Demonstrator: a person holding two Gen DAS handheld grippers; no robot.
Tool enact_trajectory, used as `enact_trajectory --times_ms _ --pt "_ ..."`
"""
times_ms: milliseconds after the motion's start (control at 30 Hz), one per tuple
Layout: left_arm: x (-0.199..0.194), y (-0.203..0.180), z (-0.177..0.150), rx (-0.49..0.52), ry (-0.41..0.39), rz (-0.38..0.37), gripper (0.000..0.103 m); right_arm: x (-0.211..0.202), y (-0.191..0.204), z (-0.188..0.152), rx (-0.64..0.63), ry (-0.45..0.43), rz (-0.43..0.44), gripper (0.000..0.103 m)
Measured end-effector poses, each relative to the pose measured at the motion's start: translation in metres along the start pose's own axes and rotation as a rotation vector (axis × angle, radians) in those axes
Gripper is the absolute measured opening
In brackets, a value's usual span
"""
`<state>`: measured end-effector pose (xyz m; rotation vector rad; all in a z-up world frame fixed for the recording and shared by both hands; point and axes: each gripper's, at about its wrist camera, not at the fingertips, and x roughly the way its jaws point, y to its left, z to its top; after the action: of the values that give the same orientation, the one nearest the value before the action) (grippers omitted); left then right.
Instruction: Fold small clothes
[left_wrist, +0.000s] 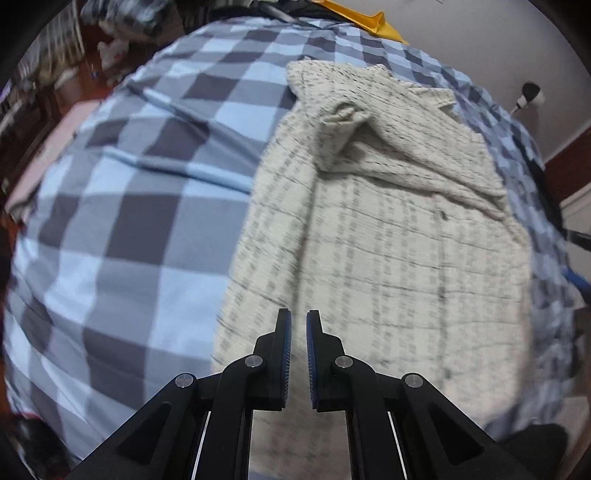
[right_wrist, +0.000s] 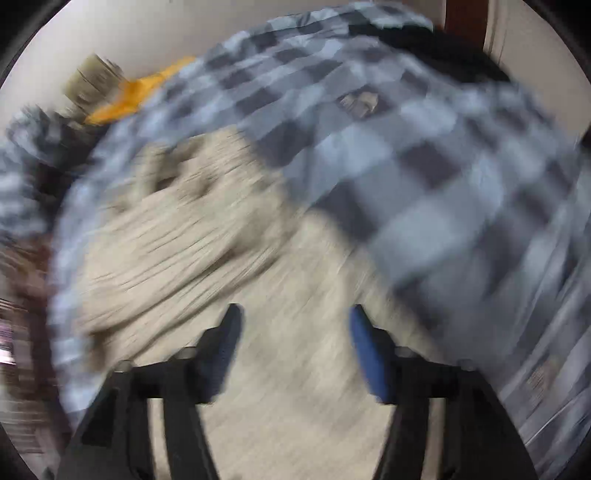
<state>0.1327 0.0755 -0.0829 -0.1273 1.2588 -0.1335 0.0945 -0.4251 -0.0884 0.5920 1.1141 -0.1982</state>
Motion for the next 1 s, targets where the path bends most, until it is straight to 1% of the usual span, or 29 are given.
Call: enact_trajectory --times_ms 33,67,100,133,167,200,233,300,333,400,467,533,600,633,667,700,733,767,833,900,933,1000 --pt "0.002 0.001 0.003 0.016 -0.017 0.02 0.007 -0.013 -0.004 -0.029 0.037 0.0 0.107 0.091" --pt "0.003 0.001 0.005 0.029 -0.03 0.036 0.007 -0.02 -0.006 -0.052 0.055 -0.017 0.183 0.091" --pt "0.007 0.001 0.011 0.049 -0.045 0.052 0.007 -0.022 -0.006 -0.064 0.06 -0.04 0.21 0.091" --pt "0.009 -0.001 0.017 0.065 -0.051 0.056 0.007 -0.022 -0.007 -0.084 0.053 -0.063 0.191 0.091" --pt "0.015 -0.004 0.026 0.091 -0.05 0.065 0.007 -0.015 -0.005 -0.089 0.035 -0.06 0.15 0.091" --pt "0.021 -0.007 0.036 0.109 -0.048 0.075 0.007 -0.005 0.001 -0.089 -0.006 -0.037 0.108 0.091" --pt "0.028 -0.01 0.044 0.117 -0.046 0.08 0.007 0.011 0.01 -0.089 -0.068 0.015 0.084 0.091" --pt "0.046 -0.013 0.063 0.121 -0.036 0.086 0.007 0.03 0.019 -0.077 -0.105 0.084 0.074 0.091" --pt "0.058 -0.013 0.073 0.115 -0.026 0.08 0.007 0.038 0.023 -0.074 -0.095 0.095 0.068 0.091" --pt "0.081 -0.014 0.087 0.098 0.016 0.078 0.007 0.04 0.028 -0.071 -0.083 0.081 0.083 0.091" --pt "0.106 -0.014 0.101 0.095 0.066 0.076 0.007 0.043 0.035 -0.069 -0.093 0.094 0.101 0.091" --pt "0.12 -0.011 0.11 0.091 0.085 0.073 0.007 0.045 0.037 -0.071 -0.108 0.101 0.113 0.091" --pt "0.123 -0.002 0.114 0.061 0.075 0.04 0.007 0.041 0.039 -0.073 -0.121 0.1 0.109 0.091" --pt "0.121 0.005 0.114 0.038 0.05 0.018 0.007 0.042 0.04 -0.073 -0.125 0.101 0.111 0.091" --pt "0.118 0.011 0.111 0.026 0.017 0.031 0.007 0.041 0.039 -0.073 -0.121 0.103 0.115 0.091" --pt "0.115 0.016 0.107 0.021 -0.01 0.092 0.006 0.039 0.038 -0.073 -0.116 0.105 0.12 0.091" --pt "0.114 0.02 0.103 0.019 -0.022 0.115 0.006 0.039 0.036 -0.073 -0.109 0.107 0.124 0.091" --pt "0.111 0.024 0.098 0.014 -0.031 0.109 0.006 0.04 0.036 -0.072 -0.103 0.11 0.129 0.091" --pt "0.102 0.028 0.089 0.005 -0.043 0.089 0.007 0.04 0.034 -0.073 -0.095 0.112 0.135 0.091" --pt "0.091 0.024 0.082 0.03 -0.046 0.069 0.007 0.039 0.034 -0.074 -0.094 0.111 0.136 0.091" --pt "0.084 0.02 0.078 0.055 -0.057 0.044 0.007 0.038 0.034 -0.076 -0.093 0.109 0.137 0.091" --pt "0.074 0.013 0.072 0.099 -0.069 -0.04 0.007 0.037 0.034 -0.078 -0.091 0.11 0.134 0.091"
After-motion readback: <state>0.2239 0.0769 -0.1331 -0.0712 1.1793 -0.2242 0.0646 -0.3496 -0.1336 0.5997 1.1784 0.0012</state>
